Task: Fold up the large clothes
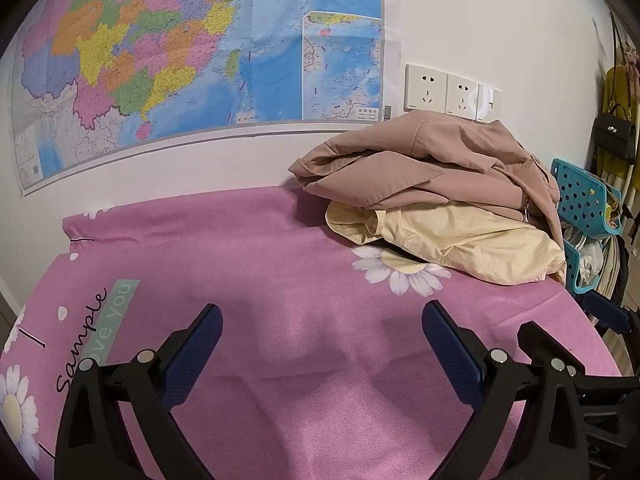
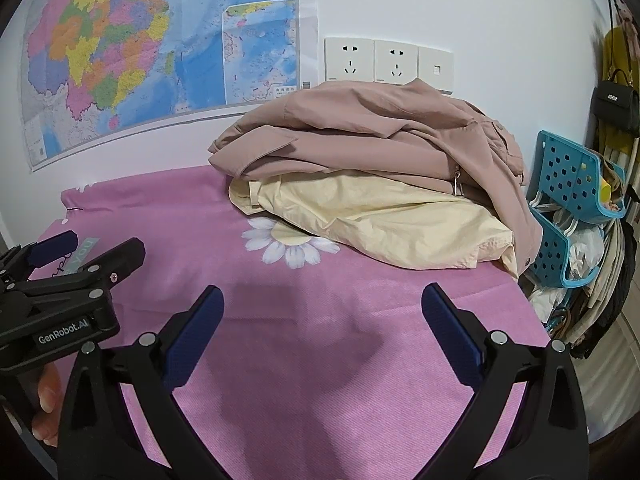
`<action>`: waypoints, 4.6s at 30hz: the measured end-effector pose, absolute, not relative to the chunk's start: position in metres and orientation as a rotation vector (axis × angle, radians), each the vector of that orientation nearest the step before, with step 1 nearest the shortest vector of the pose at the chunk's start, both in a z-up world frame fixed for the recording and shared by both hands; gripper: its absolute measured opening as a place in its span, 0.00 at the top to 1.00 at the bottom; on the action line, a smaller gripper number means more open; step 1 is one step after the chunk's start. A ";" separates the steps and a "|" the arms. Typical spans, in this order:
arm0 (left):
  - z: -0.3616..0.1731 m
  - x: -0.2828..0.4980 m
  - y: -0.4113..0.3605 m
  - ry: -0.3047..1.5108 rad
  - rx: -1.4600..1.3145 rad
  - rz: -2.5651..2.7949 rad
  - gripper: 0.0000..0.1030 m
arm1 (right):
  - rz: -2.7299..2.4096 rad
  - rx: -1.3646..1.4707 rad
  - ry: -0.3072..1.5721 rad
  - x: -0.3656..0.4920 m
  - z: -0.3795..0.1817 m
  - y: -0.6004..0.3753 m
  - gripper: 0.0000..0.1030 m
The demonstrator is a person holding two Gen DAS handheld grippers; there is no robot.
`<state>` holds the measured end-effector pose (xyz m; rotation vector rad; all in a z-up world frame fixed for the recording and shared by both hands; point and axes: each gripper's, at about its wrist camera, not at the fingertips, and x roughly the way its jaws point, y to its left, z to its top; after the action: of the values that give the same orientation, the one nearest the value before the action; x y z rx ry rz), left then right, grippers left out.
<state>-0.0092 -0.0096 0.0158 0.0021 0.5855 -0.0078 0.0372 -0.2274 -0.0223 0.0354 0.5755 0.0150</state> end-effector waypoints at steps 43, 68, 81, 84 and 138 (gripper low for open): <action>0.015 -0.011 -0.011 0.576 0.009 -0.003 0.06 | 0.017 0.039 0.575 0.034 -0.019 -0.226 0.05; 0.013 -0.002 -0.011 0.587 0.008 -0.007 0.06 | 0.012 0.026 0.576 0.041 -0.016 -0.224 0.05; 0.005 0.039 -0.008 0.647 -0.014 -0.014 0.06 | 0.047 -0.127 0.517 0.085 0.011 -0.221 0.05; 0.002 0.059 -0.006 0.666 -0.013 -0.006 0.06 | 0.044 -0.244 0.473 0.117 0.024 -0.216 0.05; 0.048 0.205 -0.110 0.310 0.019 -0.694 0.92 | 0.073 -0.127 0.173 0.122 0.264 -0.336 0.92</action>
<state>0.2055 -0.1099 0.0477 0.0189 0.3104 -0.6937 0.1222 -0.3361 0.2636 -0.1274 0.1733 0.0725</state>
